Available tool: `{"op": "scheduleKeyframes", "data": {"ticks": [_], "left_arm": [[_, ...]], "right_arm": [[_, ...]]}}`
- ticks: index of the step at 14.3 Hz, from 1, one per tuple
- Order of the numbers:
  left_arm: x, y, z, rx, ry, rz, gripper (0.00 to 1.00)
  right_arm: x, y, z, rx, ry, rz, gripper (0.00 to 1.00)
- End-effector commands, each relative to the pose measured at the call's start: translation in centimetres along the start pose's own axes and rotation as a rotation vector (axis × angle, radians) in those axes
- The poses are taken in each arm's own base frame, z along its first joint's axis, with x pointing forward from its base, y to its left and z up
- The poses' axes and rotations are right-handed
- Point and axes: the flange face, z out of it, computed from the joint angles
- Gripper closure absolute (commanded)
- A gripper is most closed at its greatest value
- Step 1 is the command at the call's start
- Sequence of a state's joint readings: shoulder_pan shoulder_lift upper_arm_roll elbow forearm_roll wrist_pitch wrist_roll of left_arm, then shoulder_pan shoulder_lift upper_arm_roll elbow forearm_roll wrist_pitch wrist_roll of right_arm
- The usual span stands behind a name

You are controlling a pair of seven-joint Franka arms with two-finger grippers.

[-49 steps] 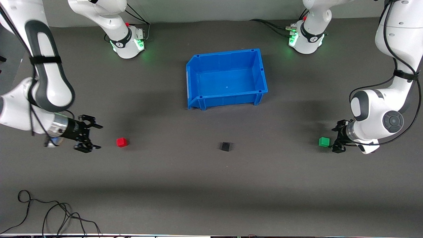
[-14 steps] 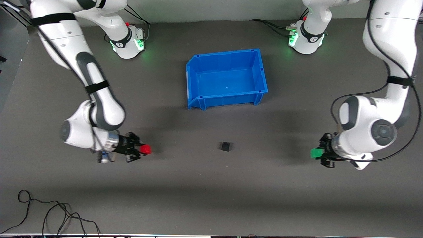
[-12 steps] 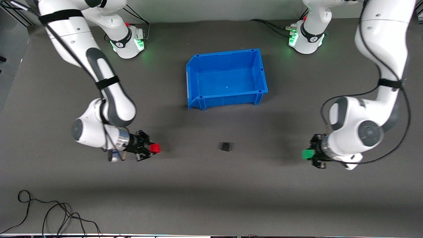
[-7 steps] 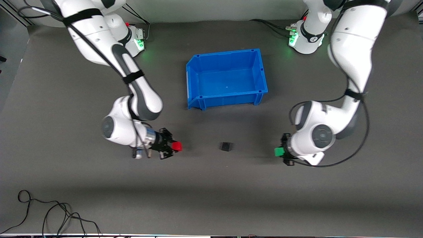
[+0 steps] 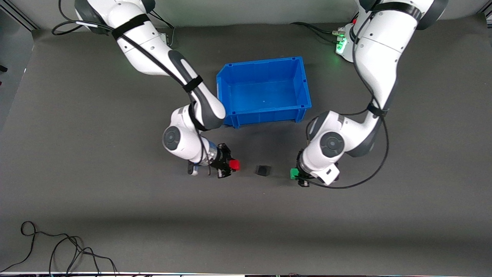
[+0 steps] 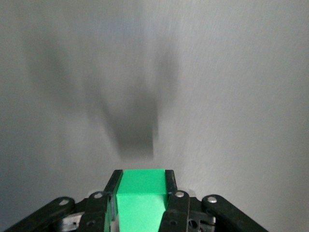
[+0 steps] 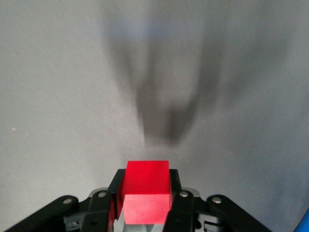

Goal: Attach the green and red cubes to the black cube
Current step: 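Carry the red cube and the green cube toward the black cube, then press the red and green cubes against opposite sides of the black cube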

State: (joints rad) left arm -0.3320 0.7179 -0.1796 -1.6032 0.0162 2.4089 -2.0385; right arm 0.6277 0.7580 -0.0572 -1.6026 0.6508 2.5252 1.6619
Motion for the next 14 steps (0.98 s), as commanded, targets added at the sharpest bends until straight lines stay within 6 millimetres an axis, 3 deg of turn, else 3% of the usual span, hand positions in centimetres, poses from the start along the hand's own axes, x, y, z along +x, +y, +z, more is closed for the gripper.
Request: {"op": "scheduleKeyframes", "data": {"ticks": [1, 3, 5, 9, 14], "left_arm": [[-2.1, -0.9, 1.3, -0.037, -0.005, -0.019, 1.0], [-3.5, -1.7, 2.6, -0.049, -0.015, -0.012, 1.0], [-4.2, -1.7, 2.7, -0.076, -0.032, -0.016, 1.0], [-4.5, -2.3, 4.3, -0.06, -0.027, -0.007, 1.0], [-5.2, -2.6, 4.3, -0.059, -0.03, -0.012, 1.0]], "right_arm": [[-1.3, 0.0, 1.6, 0.032, -0.006, 0.057, 0.84], [-1.7, 0.3, 2.3, 0.059, -0.005, 0.092, 0.85], [-2.2, 0.7, 3.0, 0.078, -0.002, 0.131, 0.87], [-3.4, 0.6, 3.8, 0.102, -0.019, 0.206, 0.87], [-4.2, 1.0, 5.5, 0.097, -0.016, 0.215, 0.87]]}}
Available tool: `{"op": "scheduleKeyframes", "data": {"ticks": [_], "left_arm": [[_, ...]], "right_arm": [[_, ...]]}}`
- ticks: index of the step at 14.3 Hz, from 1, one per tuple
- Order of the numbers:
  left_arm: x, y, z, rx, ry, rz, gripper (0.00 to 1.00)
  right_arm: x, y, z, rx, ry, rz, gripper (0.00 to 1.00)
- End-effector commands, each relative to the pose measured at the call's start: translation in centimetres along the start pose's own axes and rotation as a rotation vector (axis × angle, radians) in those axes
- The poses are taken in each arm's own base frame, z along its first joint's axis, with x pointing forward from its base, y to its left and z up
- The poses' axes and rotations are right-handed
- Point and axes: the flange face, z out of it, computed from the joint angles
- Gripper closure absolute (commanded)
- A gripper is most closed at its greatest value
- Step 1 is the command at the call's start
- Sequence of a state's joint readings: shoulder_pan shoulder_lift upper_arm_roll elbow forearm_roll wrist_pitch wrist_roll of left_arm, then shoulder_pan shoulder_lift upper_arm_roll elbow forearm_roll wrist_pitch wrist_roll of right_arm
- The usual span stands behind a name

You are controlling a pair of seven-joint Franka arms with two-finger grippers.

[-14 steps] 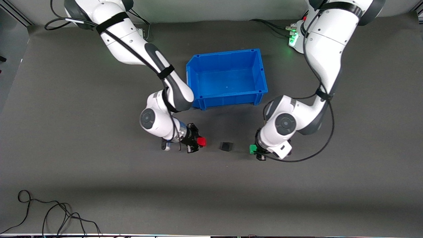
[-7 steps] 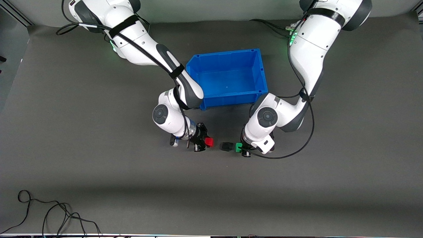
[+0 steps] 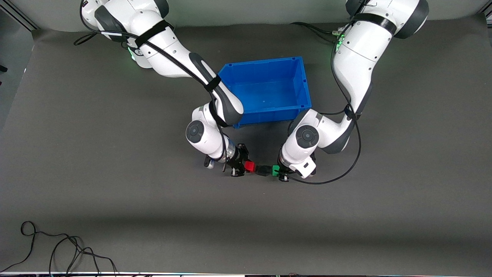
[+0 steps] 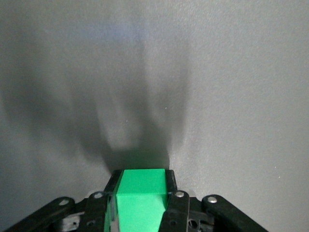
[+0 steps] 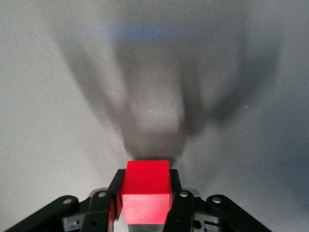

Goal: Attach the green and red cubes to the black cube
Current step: 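Press the red and green cubes against opposite sides of the black cube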

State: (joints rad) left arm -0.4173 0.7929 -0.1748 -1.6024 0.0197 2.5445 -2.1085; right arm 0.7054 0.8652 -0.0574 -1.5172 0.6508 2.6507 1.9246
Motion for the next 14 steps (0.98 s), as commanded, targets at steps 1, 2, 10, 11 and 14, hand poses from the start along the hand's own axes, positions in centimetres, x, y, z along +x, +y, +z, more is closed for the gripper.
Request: {"op": "scheduleKeyframes", "data": {"ticks": [1, 2, 10, 11, 14], "left_arm": [[-0.7, 0.3, -0.3, -0.024, 0.006, -0.016, 1.0], [-0.9, 0.3, -0.4, -0.027, 0.004, -0.018, 1.0], [-2.0, 0.1, 0.5, -0.027, -0.001, -0.015, 1.0], [-1.9, 0.0, 0.7, -0.024, 0.001, -0.015, 1.0], [-2.2, -0.1, 0.7, -0.023, 0.0, -0.011, 1.0]], "right_arm": [[-1.1, -0.3, 1.1, 0.024, -0.01, 0.021, 0.87], [-1.0, -0.3, 1.4, 0.024, -0.008, 0.021, 0.87], [-2.1, 0.7, 2.1, 0.027, 0.006, -0.033, 0.87], [-2.2, 0.8, 2.1, 0.028, 0.009, -0.044, 0.87], [-2.3, 0.8, 2.1, 0.031, 0.015, -0.056, 0.86]]}}
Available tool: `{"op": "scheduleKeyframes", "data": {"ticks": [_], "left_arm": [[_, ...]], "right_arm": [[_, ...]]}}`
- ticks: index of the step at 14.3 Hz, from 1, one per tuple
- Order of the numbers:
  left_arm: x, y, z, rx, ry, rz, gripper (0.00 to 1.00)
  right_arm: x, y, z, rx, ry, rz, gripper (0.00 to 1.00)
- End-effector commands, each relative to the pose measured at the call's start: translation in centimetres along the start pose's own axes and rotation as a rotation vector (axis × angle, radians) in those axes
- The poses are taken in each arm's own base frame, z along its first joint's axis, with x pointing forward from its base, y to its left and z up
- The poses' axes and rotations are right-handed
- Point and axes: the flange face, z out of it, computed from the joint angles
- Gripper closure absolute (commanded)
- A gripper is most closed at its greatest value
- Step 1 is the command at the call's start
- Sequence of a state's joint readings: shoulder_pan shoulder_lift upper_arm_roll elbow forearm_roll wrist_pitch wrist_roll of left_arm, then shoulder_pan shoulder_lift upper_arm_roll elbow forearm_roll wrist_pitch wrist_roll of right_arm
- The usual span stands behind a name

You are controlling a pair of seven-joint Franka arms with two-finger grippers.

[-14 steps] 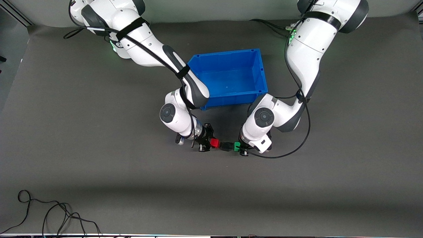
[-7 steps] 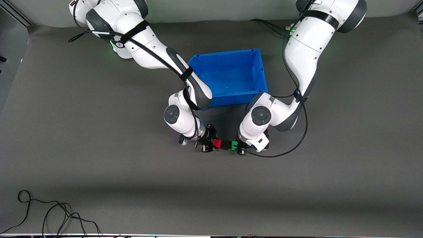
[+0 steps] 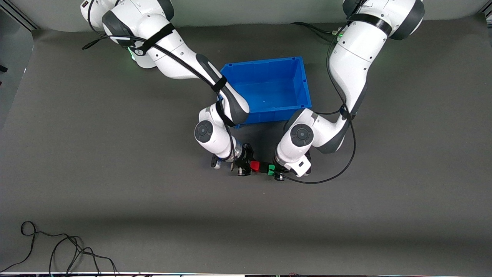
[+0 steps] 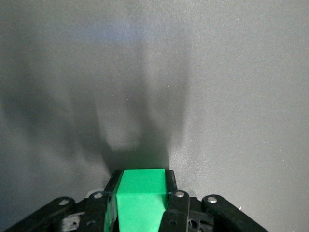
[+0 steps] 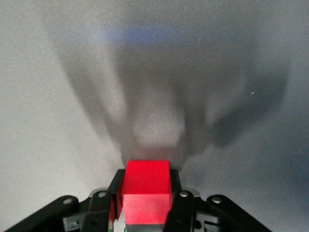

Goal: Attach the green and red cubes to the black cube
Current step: 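Press the red and green cubes against opposite sides of the black cube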

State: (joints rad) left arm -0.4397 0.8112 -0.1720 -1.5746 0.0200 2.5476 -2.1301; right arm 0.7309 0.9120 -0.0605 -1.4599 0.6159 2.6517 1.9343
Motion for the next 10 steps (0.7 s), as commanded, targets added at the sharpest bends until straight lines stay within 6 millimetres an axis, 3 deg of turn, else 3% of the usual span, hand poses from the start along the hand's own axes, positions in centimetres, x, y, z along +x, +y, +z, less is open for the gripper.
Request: {"op": "scheduleKeyframes", "data": {"ticks": [1, 2, 3, 4, 6, 9, 10], "left_arm": [[-0.7, 0.1, 0.4, -0.015, 0.009, -0.007, 1.0], [-0.4, 0.3, 0.4, -0.017, 0.013, -0.003, 0.6], [-0.1, 0.6, 0.2, -0.025, 0.02, -0.001, 0.2], [-0.2, 0.7, -0.2, -0.028, 0.019, -0.004, 0.0], [0.2, 1.4, -1.6, -0.035, 0.023, -0.003, 0.0], [2.5, 3.6, -6.8, -0.045, 0.049, -0.009, 0.0], [4.5, 4.7, -9.0, -0.035, 0.067, 0.028, 0.0]], "right_arm": [[-0.9, 0.0, 0.5, 0.027, 0.009, -0.013, 0.85], [-0.9, 0.0, 0.5, 0.027, 0.01, -0.014, 0.81], [-0.9, 0.0, 0.5, 0.026, 0.01, -0.016, 0.57], [-0.8, -0.1, 0.4, 0.028, 0.011, -0.014, 0.47], [-0.7, -0.3, 0.3, 0.031, 0.01, -0.013, 0.01], [-1.0, -2.2, -2.4, 0.085, 0.043, -0.088, 0.0], [-1.9, -2.4, -3.8, 0.104, 0.067, -0.153, 0.0]]}}
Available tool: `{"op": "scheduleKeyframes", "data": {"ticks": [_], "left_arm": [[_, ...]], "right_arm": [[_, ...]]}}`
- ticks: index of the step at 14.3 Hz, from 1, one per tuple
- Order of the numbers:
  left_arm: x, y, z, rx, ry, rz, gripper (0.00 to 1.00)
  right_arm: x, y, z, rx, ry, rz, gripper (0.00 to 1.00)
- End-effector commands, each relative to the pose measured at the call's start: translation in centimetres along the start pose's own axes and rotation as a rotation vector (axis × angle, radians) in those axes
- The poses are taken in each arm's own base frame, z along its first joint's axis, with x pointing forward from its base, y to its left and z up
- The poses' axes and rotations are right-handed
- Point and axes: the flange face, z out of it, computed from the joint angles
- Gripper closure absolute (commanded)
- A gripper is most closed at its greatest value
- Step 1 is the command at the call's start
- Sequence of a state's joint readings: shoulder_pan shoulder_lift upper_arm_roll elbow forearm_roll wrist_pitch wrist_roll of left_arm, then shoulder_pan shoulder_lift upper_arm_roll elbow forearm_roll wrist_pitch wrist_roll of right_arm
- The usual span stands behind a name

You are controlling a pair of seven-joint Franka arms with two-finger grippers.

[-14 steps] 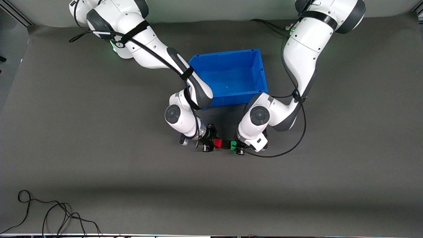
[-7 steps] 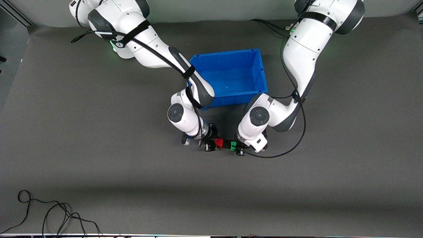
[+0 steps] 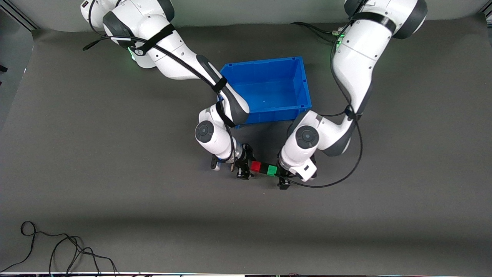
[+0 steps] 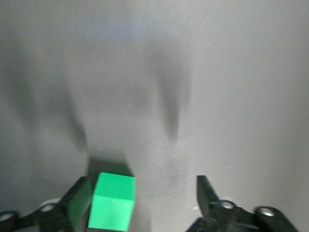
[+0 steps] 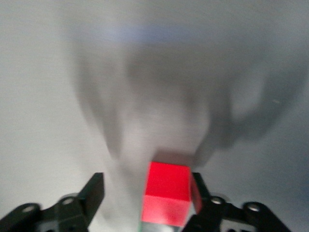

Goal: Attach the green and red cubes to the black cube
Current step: 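Open both grippers and lift them off the joined cubes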

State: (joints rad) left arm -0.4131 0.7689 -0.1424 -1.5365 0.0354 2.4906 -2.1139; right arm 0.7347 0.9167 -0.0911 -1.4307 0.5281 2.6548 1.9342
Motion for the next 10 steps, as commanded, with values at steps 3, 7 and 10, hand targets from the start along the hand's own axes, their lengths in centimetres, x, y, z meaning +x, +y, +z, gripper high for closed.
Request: {"op": "scheduleKeyframes", "data": {"ticks": [3, 7, 10], "left_arm": [[8.6, 3.1, -10.9, 0.068, 0.091, 0.181, 0.0], [18.0, 4.5, -16.4, 0.098, 0.102, 0.465, 0.0], [23.7, 4.3, -19.2, 0.215, 0.088, 0.742, 0.0]], "right_arm": [[-2.4, -2.1, -6.7, 0.04, 0.145, -0.242, 0.0], [-2.0, -4.4, -13.1, 0.024, 0.298, -0.48, 0.0], [1.7, -7.9, -20.5, -0.081, 0.331, -0.684, 0.0]]}}
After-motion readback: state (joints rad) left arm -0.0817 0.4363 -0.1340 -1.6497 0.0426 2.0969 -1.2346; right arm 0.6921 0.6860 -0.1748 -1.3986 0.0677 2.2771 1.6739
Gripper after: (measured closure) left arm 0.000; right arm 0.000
